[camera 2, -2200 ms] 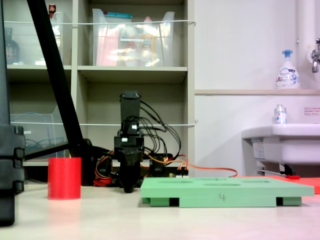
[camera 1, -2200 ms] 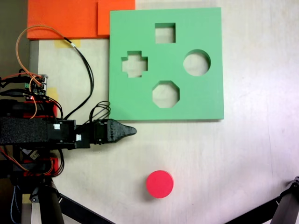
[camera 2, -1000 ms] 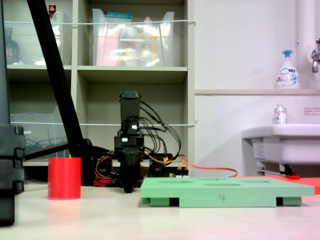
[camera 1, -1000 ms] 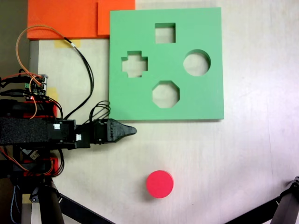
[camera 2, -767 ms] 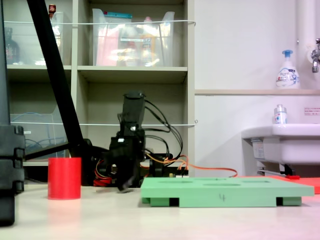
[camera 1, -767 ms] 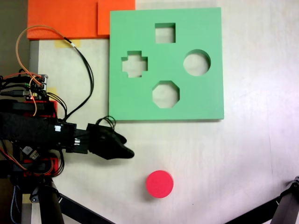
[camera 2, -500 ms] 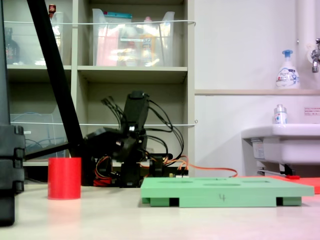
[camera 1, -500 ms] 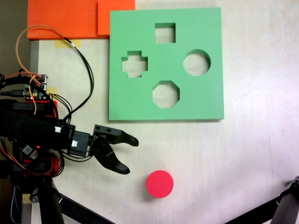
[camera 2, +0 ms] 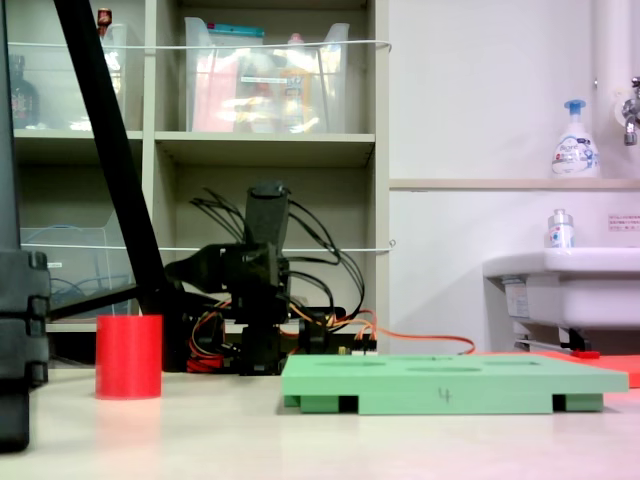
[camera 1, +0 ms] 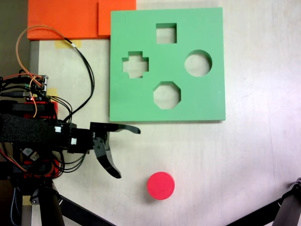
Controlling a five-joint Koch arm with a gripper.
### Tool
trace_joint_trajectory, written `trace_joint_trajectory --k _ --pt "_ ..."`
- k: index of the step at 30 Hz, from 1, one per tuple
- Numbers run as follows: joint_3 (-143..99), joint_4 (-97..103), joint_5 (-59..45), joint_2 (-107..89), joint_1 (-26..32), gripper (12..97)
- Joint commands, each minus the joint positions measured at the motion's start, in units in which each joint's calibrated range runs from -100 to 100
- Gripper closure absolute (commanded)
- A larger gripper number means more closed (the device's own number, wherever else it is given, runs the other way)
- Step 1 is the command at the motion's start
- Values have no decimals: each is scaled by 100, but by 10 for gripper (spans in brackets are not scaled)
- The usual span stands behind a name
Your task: Put the cylinder block into the corresponding hole
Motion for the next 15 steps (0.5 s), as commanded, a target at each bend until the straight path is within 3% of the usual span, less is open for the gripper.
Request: trace_joint_trajectory --k 1,7,15 --pt "-88 1090 -49 574 5 287" --pt "-88 4249 -49 5490 -122 287" --pt "-88 4249 -54 6063 -508 289"
